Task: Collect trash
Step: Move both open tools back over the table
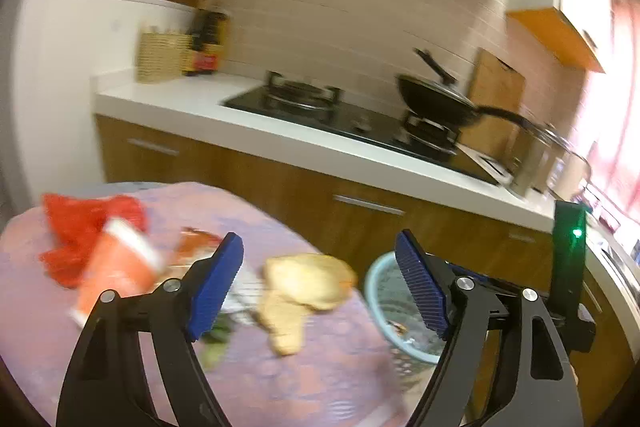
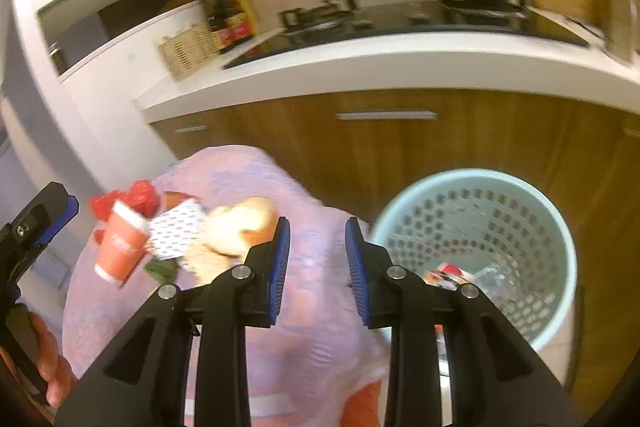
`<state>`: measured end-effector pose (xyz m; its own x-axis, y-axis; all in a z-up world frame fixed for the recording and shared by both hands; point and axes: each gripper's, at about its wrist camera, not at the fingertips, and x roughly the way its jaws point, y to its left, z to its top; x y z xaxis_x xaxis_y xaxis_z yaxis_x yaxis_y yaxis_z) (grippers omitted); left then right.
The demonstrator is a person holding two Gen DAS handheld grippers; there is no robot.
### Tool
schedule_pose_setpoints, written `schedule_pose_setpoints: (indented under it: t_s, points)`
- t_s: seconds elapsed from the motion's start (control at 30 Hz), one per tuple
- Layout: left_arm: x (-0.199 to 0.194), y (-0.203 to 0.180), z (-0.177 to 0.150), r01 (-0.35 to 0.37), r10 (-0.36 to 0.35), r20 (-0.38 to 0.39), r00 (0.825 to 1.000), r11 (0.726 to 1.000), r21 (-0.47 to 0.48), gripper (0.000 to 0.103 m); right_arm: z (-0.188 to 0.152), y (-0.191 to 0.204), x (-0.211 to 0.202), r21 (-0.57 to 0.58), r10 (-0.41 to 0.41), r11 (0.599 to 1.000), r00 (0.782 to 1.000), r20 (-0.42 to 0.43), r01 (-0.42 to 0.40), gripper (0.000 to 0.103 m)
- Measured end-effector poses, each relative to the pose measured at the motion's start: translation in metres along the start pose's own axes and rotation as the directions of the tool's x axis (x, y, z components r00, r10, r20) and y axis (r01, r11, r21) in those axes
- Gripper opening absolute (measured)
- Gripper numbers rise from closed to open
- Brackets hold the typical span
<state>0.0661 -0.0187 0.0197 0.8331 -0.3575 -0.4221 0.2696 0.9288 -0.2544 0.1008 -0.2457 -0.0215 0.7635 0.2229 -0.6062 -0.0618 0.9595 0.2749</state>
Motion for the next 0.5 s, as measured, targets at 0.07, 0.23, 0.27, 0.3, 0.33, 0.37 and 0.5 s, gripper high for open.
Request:
schedule_pose_setpoints:
  t_s: [0.07,0.23,0.27,0.3,0.33,0.37,0.5]
  points:
    - [-0.011,0.022,0.001,-0.043,0.044,0.019,0.999,0.999,-0.032,0.080,0.000,0.016,0.005,-0.029,0.016,0.999,1.000,-0.001,-0.016,0.026]
    - [-0.025,0.069,-0.002,-0.110,0.112,0.014,0.994,0.988,-0.104,0.080,0.000,0.048,0.017,-0.088,0.044,0.995,0.999,-0.011,-0.045,0.026]
    - [-0.026,0.077,-0.003,-0.112,0.114,0.008,0.993,0.987,-0.116,0.080,0.000,0.053,0.020,-0.097,0.049,0.994,0.999,-0.014,-0.050,0.026]
    - [-0.025,0.085,-0.005,-0.112,0.112,-0.004,0.994,0.985,-0.131,0.080,-0.001,0.058,0.024,-0.108,0.052,0.993,0.998,-0.017,-0.054,0.026]
    - [-0.023,0.091,-0.007,-0.106,0.105,-0.017,0.994,0.985,-0.138,0.080,-0.001,0.061,0.025,-0.115,0.054,0.992,0.998,-0.019,-0.056,0.026]
    - [-0.019,0.096,-0.010,-0.095,0.090,-0.042,0.995,0.985,-0.147,0.080,-0.001,0.065,0.029,-0.126,0.056,0.990,0.998,-0.023,-0.059,0.026]
    - [0.006,0.101,-0.027,-0.055,0.033,-0.152,0.988,0.988,-0.142,0.080,-0.002,0.075,0.040,-0.150,0.059,0.987,0.998,-0.037,-0.064,0.026]
